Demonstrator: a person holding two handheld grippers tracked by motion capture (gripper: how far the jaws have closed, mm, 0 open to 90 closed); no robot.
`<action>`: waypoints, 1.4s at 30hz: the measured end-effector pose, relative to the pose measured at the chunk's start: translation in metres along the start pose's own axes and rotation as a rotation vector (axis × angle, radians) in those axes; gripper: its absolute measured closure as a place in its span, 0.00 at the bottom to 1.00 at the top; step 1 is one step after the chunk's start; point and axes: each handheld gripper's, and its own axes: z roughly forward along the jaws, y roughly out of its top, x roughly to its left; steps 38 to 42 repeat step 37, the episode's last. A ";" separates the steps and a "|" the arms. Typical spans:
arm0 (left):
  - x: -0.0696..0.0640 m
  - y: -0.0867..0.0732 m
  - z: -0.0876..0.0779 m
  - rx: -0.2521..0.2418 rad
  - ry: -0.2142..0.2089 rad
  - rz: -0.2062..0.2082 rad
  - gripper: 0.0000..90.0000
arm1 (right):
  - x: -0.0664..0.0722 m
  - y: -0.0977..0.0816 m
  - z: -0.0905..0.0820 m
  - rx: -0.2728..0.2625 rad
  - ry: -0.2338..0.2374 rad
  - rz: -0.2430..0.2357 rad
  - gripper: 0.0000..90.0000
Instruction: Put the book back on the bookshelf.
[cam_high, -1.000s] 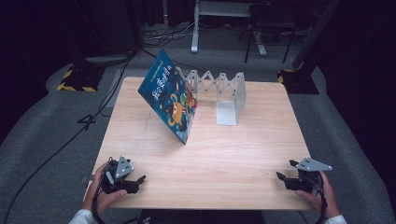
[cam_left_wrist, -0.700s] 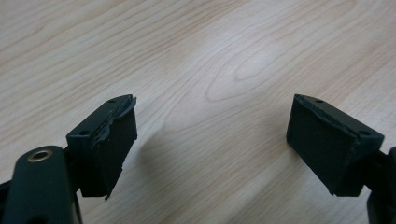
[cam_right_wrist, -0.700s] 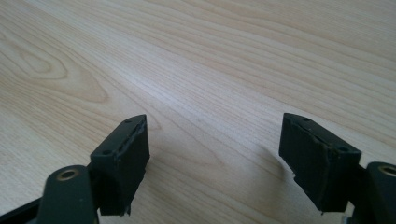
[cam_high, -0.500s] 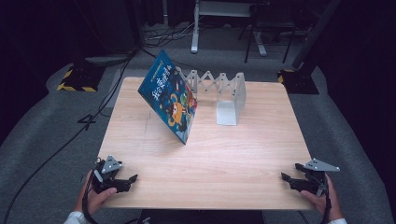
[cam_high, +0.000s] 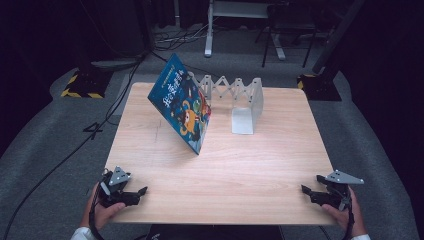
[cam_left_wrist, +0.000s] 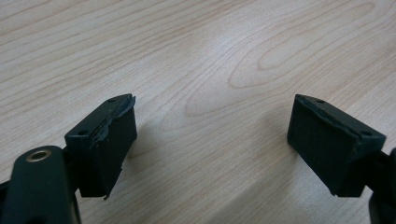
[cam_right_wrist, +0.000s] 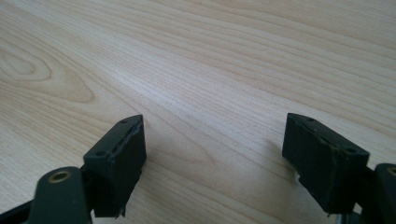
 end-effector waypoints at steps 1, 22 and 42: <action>0.000 0.000 0.000 0.000 0.000 0.000 0.18 | 0.000 0.000 0.000 0.000 0.000 0.000 0.24; 0.000 0.000 0.000 0.000 0.002 -0.001 0.18 | 0.000 0.000 0.000 0.000 0.000 0.000 0.24; 0.000 0.001 0.001 -0.001 0.016 -0.016 0.18 | 0.000 0.000 0.000 0.000 -0.001 0.000 0.24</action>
